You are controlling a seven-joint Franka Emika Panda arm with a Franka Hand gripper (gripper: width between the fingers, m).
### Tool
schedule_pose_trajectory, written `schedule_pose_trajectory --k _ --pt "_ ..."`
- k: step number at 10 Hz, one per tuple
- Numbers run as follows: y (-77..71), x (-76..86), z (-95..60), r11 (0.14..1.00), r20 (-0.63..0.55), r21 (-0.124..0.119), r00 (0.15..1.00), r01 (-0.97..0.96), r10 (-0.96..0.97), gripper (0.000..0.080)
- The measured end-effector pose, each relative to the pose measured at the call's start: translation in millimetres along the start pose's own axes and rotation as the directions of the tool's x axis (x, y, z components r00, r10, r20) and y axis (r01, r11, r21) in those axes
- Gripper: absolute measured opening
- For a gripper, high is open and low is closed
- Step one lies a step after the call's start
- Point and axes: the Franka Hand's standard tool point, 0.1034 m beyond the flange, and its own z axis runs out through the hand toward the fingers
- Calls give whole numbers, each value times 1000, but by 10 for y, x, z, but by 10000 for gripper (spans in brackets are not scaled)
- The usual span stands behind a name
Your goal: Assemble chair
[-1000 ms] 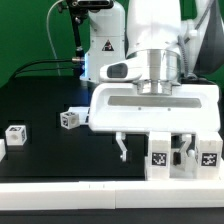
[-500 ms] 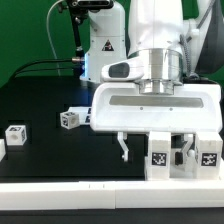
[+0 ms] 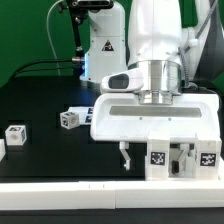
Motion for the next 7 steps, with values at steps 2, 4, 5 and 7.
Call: schedule_pose_trajectory --k 2,4,5,7 --pt "1 0 0 1000 0 0 1000 0 0 248" --pt "86 1 5 1000 0 -12 1000 -5 5 76" --pt "99 10 1 1000 -2 -15 1000 -5 5 35" --pt "103 16 0 1000 -4 -15 1000 -6 6 35"
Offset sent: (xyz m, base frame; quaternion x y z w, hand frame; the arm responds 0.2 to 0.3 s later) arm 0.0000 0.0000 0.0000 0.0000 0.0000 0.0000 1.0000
